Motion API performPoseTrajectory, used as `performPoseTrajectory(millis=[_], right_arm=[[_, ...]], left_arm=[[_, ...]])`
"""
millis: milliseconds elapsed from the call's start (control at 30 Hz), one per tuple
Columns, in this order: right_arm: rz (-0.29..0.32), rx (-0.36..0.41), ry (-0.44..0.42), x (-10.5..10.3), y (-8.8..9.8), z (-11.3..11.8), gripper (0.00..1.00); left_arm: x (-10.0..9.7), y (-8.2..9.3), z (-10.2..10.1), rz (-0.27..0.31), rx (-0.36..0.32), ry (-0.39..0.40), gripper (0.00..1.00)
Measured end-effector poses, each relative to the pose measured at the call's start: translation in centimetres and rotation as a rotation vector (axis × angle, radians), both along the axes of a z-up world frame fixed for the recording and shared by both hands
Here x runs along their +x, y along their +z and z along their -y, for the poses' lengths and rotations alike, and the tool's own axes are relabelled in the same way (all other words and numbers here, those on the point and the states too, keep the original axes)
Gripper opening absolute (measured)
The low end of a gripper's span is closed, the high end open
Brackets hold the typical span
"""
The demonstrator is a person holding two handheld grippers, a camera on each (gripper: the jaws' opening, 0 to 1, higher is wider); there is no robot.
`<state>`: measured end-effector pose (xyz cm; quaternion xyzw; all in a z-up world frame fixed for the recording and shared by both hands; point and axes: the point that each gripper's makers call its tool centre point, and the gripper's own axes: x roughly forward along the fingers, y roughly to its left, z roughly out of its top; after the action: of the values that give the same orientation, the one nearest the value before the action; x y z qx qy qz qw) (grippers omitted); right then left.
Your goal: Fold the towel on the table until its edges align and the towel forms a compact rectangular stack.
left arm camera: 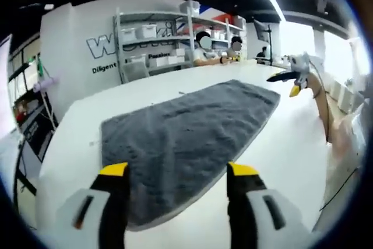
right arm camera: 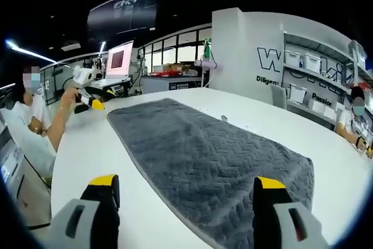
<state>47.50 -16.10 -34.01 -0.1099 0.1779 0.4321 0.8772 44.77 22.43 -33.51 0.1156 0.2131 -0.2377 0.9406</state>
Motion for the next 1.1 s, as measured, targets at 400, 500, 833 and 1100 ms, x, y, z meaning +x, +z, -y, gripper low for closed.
performPoseTrajectory(millis=[400, 500, 833, 1100], right_arm=[[0.009, -0.009, -0.017, 0.1, 0.1, 0.5, 0.99], [0.006, -0.012, -0.018, 0.1, 0.0, 0.5, 0.99], [0.029, -0.093, -0.002, -0.3, -0.7, 0.5, 0.99], [-0.017, -0.139, -0.020, 0.3, -2.1, 1.0, 0.99]], left_arm=[[1.3, 1.3, 5.7, -0.029, -0.061, -0.088, 0.99], [1.6, 1.3, 6.3, -0.029, -0.079, -0.092, 0.99], [1.9, -0.5, 6.4, -0.026, -0.025, -0.097, 0.99], [1.6, 0.7, 5.3, 0.014, -0.052, -0.066, 0.99]])
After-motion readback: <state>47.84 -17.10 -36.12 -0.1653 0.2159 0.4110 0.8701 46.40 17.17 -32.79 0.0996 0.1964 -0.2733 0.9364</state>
